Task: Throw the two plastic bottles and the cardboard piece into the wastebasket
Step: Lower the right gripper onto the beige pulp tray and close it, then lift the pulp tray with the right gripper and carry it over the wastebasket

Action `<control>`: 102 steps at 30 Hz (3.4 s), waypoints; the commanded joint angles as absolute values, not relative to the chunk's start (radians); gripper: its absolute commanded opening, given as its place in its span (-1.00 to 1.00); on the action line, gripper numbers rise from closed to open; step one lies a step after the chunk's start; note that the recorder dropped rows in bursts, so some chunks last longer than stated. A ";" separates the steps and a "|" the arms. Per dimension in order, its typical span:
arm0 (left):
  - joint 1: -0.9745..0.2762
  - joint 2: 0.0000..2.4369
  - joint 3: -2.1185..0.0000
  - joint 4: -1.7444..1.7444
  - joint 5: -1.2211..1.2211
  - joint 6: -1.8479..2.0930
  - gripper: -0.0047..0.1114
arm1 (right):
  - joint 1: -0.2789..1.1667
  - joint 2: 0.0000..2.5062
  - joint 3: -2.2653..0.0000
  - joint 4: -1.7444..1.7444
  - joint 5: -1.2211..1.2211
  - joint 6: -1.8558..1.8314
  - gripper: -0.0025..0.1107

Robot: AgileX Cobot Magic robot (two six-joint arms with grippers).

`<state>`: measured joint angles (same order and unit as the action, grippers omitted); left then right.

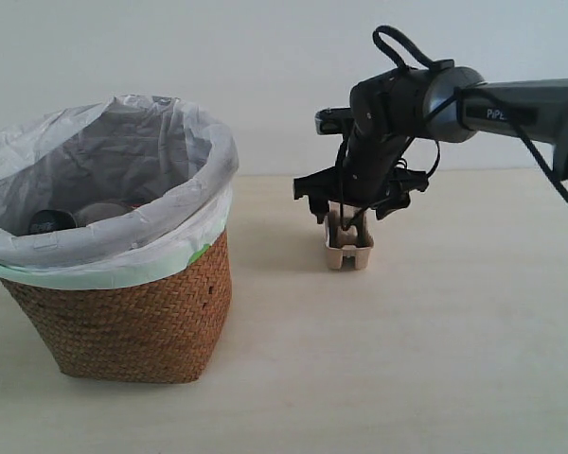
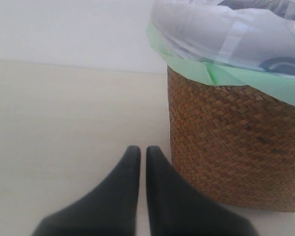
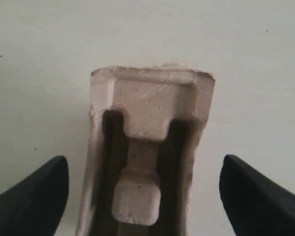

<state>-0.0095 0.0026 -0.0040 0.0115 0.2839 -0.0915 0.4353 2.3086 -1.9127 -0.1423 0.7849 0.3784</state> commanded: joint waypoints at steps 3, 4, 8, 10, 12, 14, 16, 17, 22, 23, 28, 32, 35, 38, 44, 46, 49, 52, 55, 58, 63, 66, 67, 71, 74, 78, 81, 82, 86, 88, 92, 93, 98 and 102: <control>-0.010 0.000 0.000 0.016 0.277 -0.097 -0.85 | 0.429 2.316 -1.917 -0.126 0.760 0.392 0.36; -0.010 0.000 0.000 0.016 0.277 -0.097 -0.85 | 0.429 2.321 -1.917 -0.114 0.760 0.394 0.36; -0.010 0.000 0.000 0.016 0.277 -0.097 -0.85 | 0.429 2.354 -1.917 -0.090 0.743 0.394 0.36; -0.010 0.000 0.000 0.016 0.277 -0.097 -0.85 | 0.429 2.363 -1.917 -0.088 0.736 0.397 0.36; -0.010 0.000 0.000 0.016 0.277 -0.097 -0.85 | 0.429 2.371 -1.917 -0.088 0.732 0.397 0.36; -0.010 0.000 0.000 0.016 0.277 -0.097 -0.85 | 0.429 2.375 -1.917 -0.088 0.728 0.394 0.36; -0.010 0.000 0.000 0.016 0.277 -0.097 -0.85 | 0.429 2.380 -1.917 -0.088 0.724 0.392 0.36; -0.010 0.000 0.000 0.016 0.277 -0.097 -0.85 | 0.429 2.381 -1.917 -0.088 0.724 0.383 0.35; -0.010 0.000 0.000 0.016 0.277 -0.097 -0.85 | 0.429 2.384 -1.917 -0.091 0.726 0.383 0.35; -0.010 0.000 0.000 0.016 0.277 -0.097 -0.85 | 0.429 2.384 -1.917 -0.091 0.726 0.383 0.33; -0.010 0.000 0.000 0.016 0.279 -0.097 -0.85 | 0.429 2.384 -1.917 -0.091 0.726 0.383 0.01; -0.010 0.000 0.000 0.016 0.279 -0.097 -0.85 | 0.429 2.384 -1.917 -0.091 0.728 0.383 -0.03; -0.010 0.000 0.000 0.016 0.279 -0.097 -0.85 | 0.429 2.384 -1.917 -0.091 0.730 0.383 -0.03; -0.010 0.000 0.000 0.016 0.277 -0.097 -0.85 | 0.429 2.381 -1.917 -0.091 0.730 0.383 -0.03; -0.010 0.000 0.000 0.016 0.277 -0.097 -0.85 | 0.429 2.343 -1.919 -0.092 0.737 0.383 -0.03; -0.010 0.000 0.000 0.016 0.277 -0.097 -0.85 | 0.429 2.336 -1.919 -0.092 0.741 0.383 -0.03; -0.010 0.000 0.000 0.016 0.277 -0.097 -0.85 | 0.429 2.333 -1.919 -0.092 0.751 0.383 -0.03; -0.010 0.000 0.000 0.016 0.277 -0.097 -0.85 | 0.429 2.326 -1.919 -0.096 0.774 0.379 -0.03; -0.010 0.000 0.000 0.016 0.277 -0.097 -0.85 | 0.429 2.295 -1.919 -0.109 0.811 0.379 -0.03; -0.010 0.000 0.000 0.016 0.277 -0.097 -0.85 | 0.429 2.230 -1.919 -0.148 0.858 0.371 -0.03; -0.010 0.000 0.000 0.016 0.277 -0.097 -0.85 | 0.429 2.086 -1.919 -0.198 0.964 0.362 -0.03; -0.010 0.000 0.000 0.016 0.277 -0.097 -0.85 | 0.429 2.004 -1.919 -0.189 1.052 0.352 -0.03; -0.010 0.000 0.000 0.016 0.277 -0.097 -0.85 | 0.429 1.987 -1.919 -0.189 1.076 0.347 -0.03; -0.010 0.000 0.000 0.016 0.277 -0.097 -0.85 | 0.429 1.926 -1.919 -0.173 1.167 0.314 -0.06; -0.010 0.000 0.000 0.016 0.277 -0.097 -0.85 | 0.429 1.899 -1.916 -0.143 1.221 0.304 -0.34; -0.010 0.000 0.000 0.016 0.277 -0.097 -0.85 | 0.429 1.897 -1.916 -0.086 1.221 0.279 -0.66; -0.010 0.000 0.000 0.016 0.277 -0.097 -0.85 | 0.429 1.897 -1.916 -0.070 1.221 0.279 -0.81; -0.010 0.000 0.000 0.016 0.277 -0.097 -0.85 | 0.429 1.897 -1.916 -0.069 1.221 0.279 -0.87; -0.010 0.000 0.000 0.016 0.277 -0.097 -0.85 | 0.429 1.895 -1.916 -0.083 1.221 0.279 -0.96; -0.010 0.000 0.000 0.016 0.277 -0.097 -0.85 | 0.429 1.896 -1.916 -0.099 1.221 0.279 -0.96; -0.010 0.000 0.000 0.016 0.277 -0.097 -0.85 | 0.427 1.895 -1.916 -0.161 1.221 0.279 -0.96; -0.010 0.000 0.000 0.016 0.277 -0.097 -0.85 | 0.422 1.895 -1.916 -0.165 1.221 0.279 -0.96; -0.010 0.000 0.000 0.016 0.277 -0.097 -0.85 | 0.374 1.876 -1.870 -0.163 1.221 0.279 -0.96; -0.010 0.000 0.000 0.016 0.277 -0.097 -0.85 | 0.309 1.844 -1.791 -0.163 1.221 0.277 -0.96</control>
<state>-0.0095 0.0026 -0.0040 0.0115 0.2839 -0.0915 0.3516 1.8782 -1.8381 -0.1471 1.2202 0.2889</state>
